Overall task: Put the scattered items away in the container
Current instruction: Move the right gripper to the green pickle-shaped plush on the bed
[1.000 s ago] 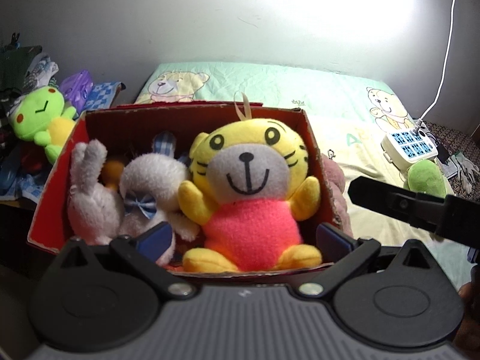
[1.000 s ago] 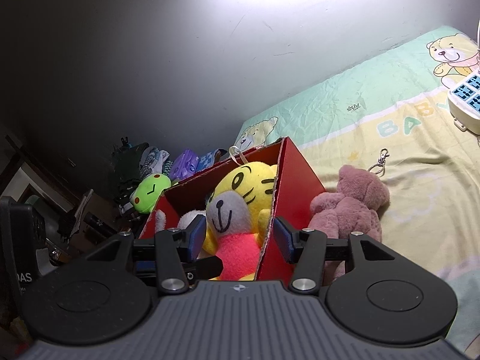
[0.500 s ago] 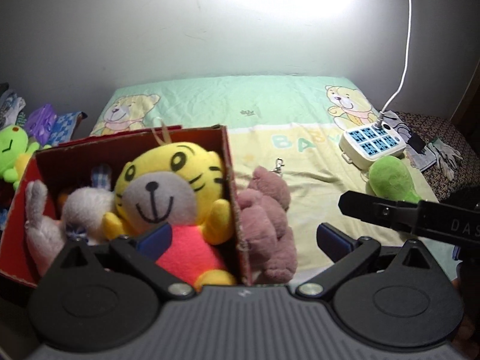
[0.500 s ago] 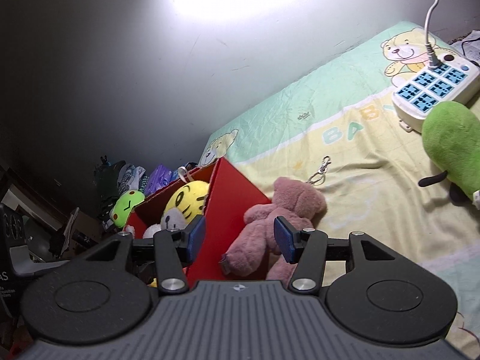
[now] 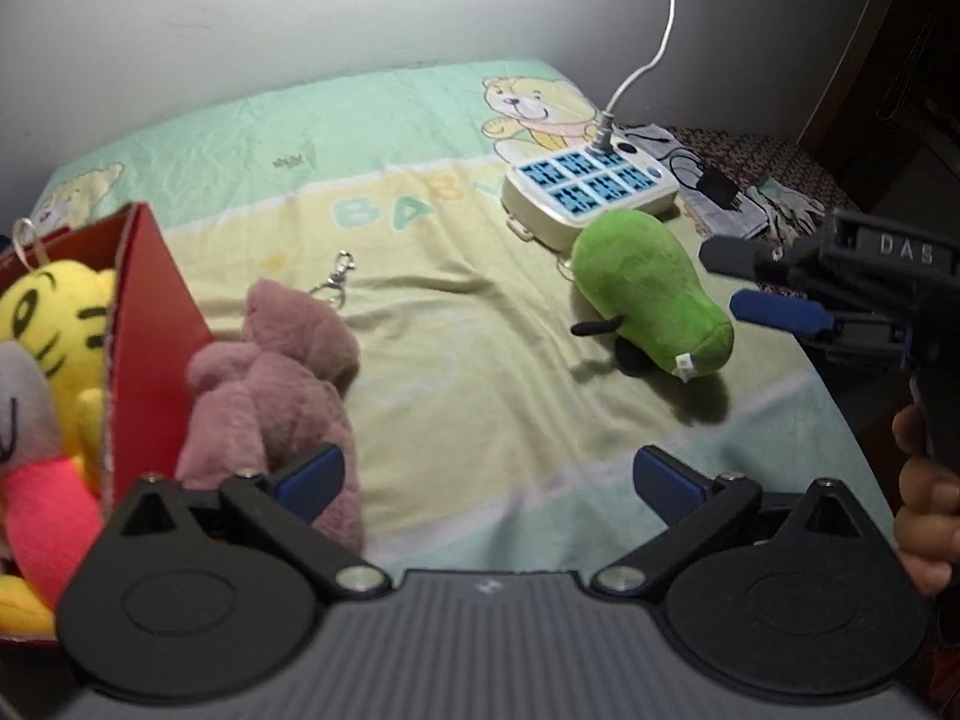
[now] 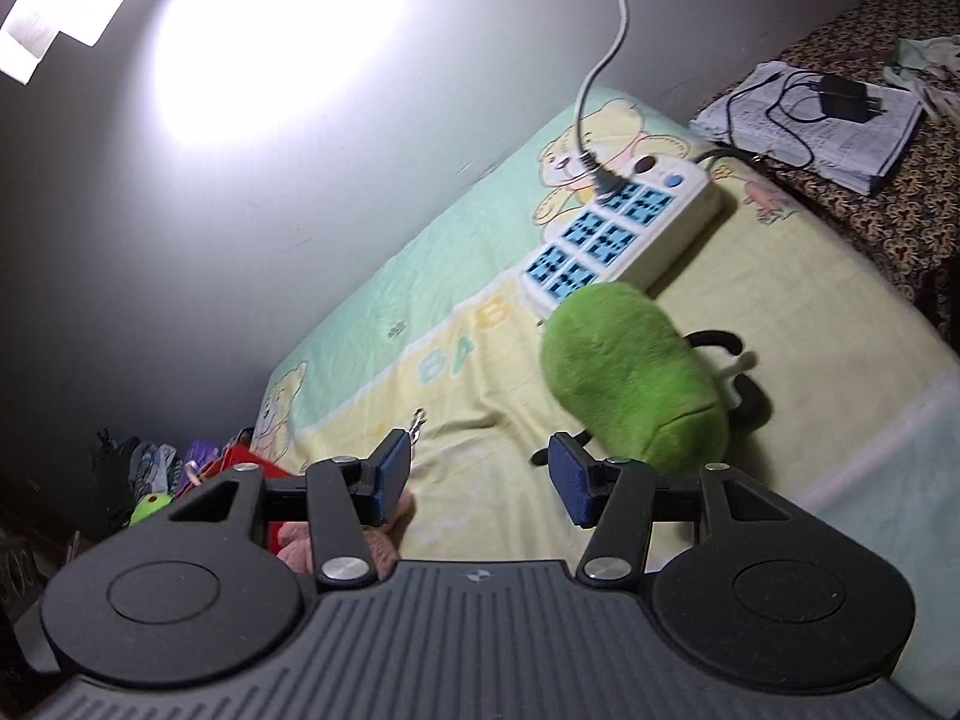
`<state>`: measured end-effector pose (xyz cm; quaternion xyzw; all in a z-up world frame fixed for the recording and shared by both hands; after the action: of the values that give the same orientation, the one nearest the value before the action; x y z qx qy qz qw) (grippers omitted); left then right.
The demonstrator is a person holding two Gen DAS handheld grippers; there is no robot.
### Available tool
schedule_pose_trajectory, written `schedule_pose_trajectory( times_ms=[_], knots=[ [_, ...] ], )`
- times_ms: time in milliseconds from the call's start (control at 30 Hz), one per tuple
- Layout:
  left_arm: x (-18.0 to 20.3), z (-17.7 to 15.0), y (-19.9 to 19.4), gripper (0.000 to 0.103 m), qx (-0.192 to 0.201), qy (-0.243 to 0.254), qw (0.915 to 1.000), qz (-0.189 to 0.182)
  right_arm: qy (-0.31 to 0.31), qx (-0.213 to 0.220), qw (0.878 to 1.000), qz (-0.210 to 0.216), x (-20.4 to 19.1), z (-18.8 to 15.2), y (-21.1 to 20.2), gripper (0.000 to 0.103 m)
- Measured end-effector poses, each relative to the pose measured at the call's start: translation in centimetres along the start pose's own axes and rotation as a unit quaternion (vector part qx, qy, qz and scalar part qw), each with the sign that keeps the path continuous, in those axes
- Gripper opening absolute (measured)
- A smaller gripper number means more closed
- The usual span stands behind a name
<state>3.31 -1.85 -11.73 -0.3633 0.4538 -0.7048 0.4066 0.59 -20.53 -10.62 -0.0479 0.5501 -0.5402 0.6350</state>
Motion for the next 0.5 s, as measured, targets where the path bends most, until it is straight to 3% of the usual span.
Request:
schedule_pose_trajectory(
  times_ms=[167,500],
  knots=[
    [0.9,0.3,1.8,0.102,-0.015,-0.004,0.9999,-0.003,0.063,0.017,0.998,-0.006,4.1,3.4,-0.1,0.055],
    [0.2,1.7,3.2,0.102,-0.022,-0.028,0.9993,0.003,0.120,-0.031,0.992,0.012,7.1,5.9,4.5,0.055]
  ],
)
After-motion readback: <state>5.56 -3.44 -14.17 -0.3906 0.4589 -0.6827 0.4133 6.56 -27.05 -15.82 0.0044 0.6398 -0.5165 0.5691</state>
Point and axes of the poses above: each gripper's, at about its wrist camera, not at the fingertips, and y roughly the way its jaws point, x to its right, z to its top, the point moved 7 cm from there along y, roughly the way its jaws point, and after that the axes turned 14 degrees about -x, right-handed, at the moved point
